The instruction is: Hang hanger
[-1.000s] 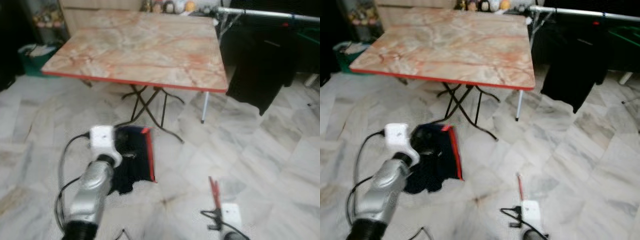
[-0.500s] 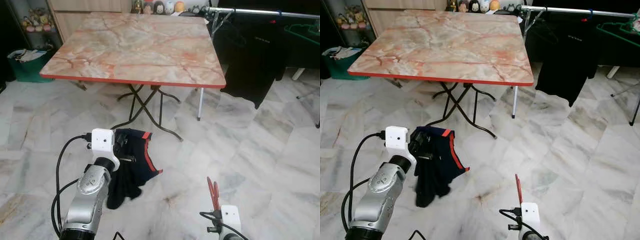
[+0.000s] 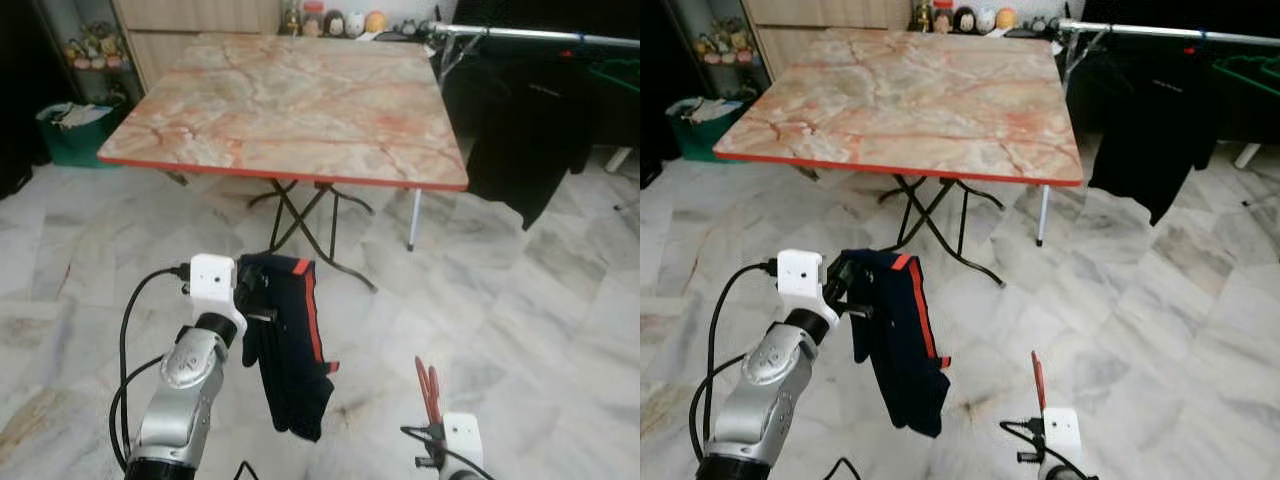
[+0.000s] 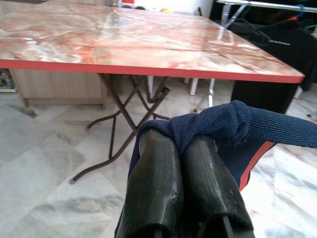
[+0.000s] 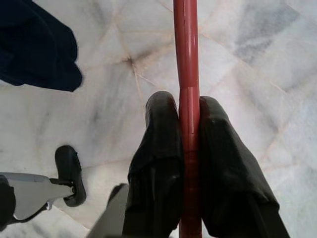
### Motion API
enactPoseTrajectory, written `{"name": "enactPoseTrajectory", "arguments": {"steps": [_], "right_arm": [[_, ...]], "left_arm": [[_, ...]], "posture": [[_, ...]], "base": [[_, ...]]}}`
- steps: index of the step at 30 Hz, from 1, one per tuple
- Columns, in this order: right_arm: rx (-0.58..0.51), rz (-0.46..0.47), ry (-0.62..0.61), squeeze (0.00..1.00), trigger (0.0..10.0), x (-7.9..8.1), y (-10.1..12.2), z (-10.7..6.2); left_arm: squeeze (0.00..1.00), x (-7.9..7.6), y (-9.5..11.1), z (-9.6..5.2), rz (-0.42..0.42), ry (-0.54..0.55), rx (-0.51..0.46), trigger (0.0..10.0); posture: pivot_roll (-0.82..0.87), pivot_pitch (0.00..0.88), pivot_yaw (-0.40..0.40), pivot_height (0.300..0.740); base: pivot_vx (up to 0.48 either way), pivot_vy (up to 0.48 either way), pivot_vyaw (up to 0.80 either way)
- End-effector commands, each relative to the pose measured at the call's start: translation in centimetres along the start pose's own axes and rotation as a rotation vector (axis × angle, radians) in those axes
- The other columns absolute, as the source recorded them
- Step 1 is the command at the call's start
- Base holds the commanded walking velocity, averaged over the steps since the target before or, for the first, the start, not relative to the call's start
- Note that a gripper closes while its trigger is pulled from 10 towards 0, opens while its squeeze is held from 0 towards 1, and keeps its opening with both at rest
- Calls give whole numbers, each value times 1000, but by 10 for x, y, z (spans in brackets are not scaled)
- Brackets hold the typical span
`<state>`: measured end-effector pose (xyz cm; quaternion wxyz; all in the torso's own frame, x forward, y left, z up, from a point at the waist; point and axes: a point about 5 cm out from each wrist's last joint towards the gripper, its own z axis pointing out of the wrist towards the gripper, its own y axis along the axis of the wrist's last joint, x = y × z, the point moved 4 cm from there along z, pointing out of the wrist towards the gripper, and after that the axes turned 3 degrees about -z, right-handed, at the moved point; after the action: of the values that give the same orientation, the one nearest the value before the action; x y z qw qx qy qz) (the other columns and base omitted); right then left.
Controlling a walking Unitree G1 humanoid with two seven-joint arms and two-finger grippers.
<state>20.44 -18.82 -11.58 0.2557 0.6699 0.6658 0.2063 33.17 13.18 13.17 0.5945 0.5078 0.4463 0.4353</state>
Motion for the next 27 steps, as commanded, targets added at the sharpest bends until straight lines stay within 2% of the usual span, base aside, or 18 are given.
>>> {"name": "enactPoseTrajectory", "arguments": {"steps": [1, 16, 19, 21, 27], "right_arm": [[4, 5, -3, 0, 10000, -1, -2, 0], [4, 68, -40, 0, 10000, -4, 4, 1], [9, 78, -42, 0, 10000, -4, 4, 1], [14, 79, -50, 0, 10000, -4, 3, 2], [31, 76, -69, 0, 10000, -7, 0, 1]], "left_arm": [[0, -1, 12, 0, 18, 0, -41, 10000], [0, 7, 23, 11, 46, 20, -82, 10000], [0, 8, 27, 12, 46, 26, -96, 10000], [0, 11, 31, 13, 48, 43, -115, 10000], [0, 20, 42, 14, 47, 99, -158, 10000]], "posture": [[11, 0, -25, 740], [49, 0, -40, 740], [54, 0, -44, 740], [70, 0, -71, 740], [110, 0, -113, 740]], "base": [[368, 0, 0], [373, 0, 0], [375, 0, -519], [373, 0, -700], [372, 0, 0]]}}
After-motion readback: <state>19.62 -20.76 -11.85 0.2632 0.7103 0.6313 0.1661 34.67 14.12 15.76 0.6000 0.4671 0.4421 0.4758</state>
